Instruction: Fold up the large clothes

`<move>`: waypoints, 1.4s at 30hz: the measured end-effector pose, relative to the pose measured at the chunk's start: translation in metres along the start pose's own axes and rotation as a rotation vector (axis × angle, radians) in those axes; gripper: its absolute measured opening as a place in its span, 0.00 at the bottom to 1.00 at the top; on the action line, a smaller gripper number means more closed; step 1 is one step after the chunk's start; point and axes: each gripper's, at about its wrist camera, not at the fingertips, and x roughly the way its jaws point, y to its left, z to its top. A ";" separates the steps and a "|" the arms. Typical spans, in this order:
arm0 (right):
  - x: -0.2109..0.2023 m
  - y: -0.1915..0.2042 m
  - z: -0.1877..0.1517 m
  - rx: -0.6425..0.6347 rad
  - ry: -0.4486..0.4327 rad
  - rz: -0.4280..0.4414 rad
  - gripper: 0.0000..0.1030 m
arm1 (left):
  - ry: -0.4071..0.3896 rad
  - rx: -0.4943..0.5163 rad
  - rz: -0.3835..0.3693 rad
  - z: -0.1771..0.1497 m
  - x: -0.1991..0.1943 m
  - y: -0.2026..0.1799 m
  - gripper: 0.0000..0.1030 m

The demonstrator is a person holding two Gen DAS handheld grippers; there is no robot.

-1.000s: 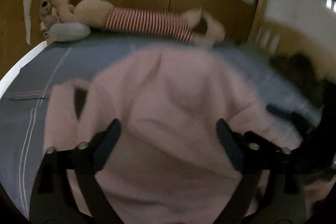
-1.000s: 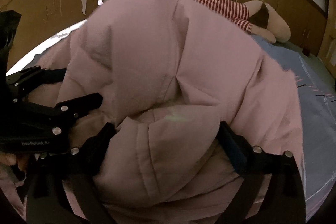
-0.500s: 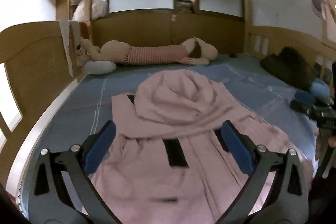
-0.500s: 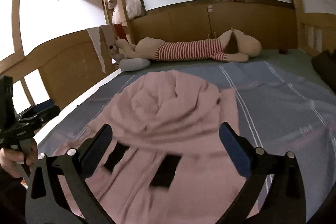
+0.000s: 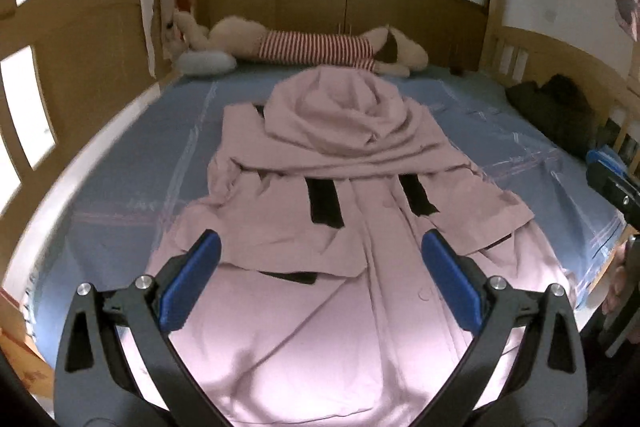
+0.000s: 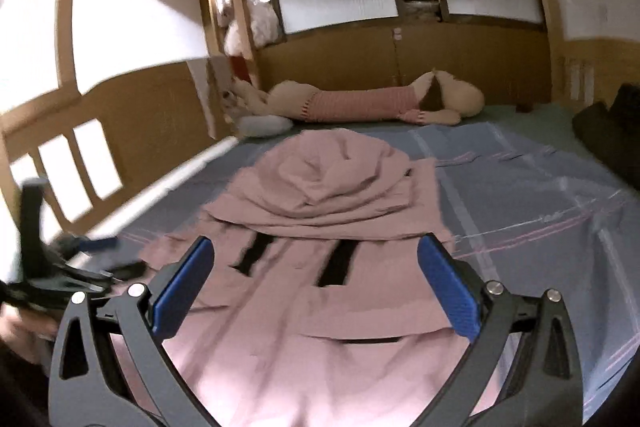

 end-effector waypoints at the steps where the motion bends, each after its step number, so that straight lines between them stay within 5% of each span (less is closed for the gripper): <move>1: -0.002 0.003 0.000 -0.017 -0.005 0.000 0.99 | -0.026 0.020 0.018 -0.001 -0.005 0.000 0.98; 11: -0.024 0.014 -0.010 -0.130 -0.047 -0.052 0.99 | -0.034 0.001 0.039 0.001 -0.021 0.007 0.98; 24: -0.080 0.038 0.001 -0.214 -0.136 -0.034 0.99 | -0.129 0.132 0.032 0.004 -0.083 -0.021 0.98; 29: -0.098 0.062 -0.004 -0.342 -0.166 -0.049 0.99 | -0.176 0.324 0.084 -0.020 -0.103 -0.036 0.98; 35: -0.100 0.102 -0.059 -0.726 -0.140 -0.140 0.99 | -0.224 0.655 0.149 -0.083 -0.112 -0.049 0.98; 42: -0.095 0.109 -0.132 -0.990 -0.054 -0.191 0.99 | -0.139 0.980 0.134 -0.154 -0.098 -0.068 0.98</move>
